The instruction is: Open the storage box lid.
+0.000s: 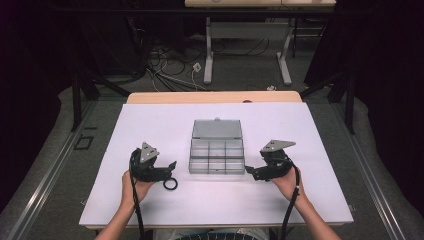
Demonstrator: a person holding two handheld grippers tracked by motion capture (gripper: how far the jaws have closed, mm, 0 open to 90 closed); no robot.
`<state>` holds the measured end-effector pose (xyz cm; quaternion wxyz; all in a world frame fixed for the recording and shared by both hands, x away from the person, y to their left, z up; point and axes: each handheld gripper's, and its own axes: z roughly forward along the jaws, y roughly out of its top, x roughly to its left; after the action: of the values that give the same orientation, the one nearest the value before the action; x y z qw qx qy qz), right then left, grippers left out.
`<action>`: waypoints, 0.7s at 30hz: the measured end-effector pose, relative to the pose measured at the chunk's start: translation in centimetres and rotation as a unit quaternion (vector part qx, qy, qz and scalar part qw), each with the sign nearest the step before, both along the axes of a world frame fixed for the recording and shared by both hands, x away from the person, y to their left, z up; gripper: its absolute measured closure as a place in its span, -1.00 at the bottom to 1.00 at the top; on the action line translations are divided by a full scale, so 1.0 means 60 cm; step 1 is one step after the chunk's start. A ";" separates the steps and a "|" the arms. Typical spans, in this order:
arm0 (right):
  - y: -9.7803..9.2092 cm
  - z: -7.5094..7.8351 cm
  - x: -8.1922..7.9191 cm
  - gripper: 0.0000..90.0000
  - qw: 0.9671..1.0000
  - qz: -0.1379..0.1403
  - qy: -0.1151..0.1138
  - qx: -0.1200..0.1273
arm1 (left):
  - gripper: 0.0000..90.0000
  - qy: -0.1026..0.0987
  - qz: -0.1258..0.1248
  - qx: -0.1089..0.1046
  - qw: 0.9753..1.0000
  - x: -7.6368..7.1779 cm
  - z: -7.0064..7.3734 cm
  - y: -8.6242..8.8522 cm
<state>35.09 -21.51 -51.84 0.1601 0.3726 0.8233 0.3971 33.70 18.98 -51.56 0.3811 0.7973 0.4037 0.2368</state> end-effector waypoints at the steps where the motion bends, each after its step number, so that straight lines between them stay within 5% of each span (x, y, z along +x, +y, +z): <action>1: -0.003 -0.001 -0.003 -0.66 1.000 0.000 0.000 -0.003 | -0.72 -0.001 0.001 -0.001 1.000 -0.003 0.002 0.002; 7: -0.016 -0.006 -0.015 -0.70 1.000 0.001 -0.001 0.001 | -0.75 0.010 0.001 -0.023 1.000 -0.018 0.008 0.016; 21: -0.007 -0.014 -0.040 -0.85 0.999 0.029 0.003 -0.039 | -0.83 0.042 -0.003 0.004 0.999 -0.026 -0.010 0.025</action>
<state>32.68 -21.95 -52.69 0.1604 0.3428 0.8494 0.3678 32.13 20.47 -52.17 0.3614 0.8093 0.4160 0.2034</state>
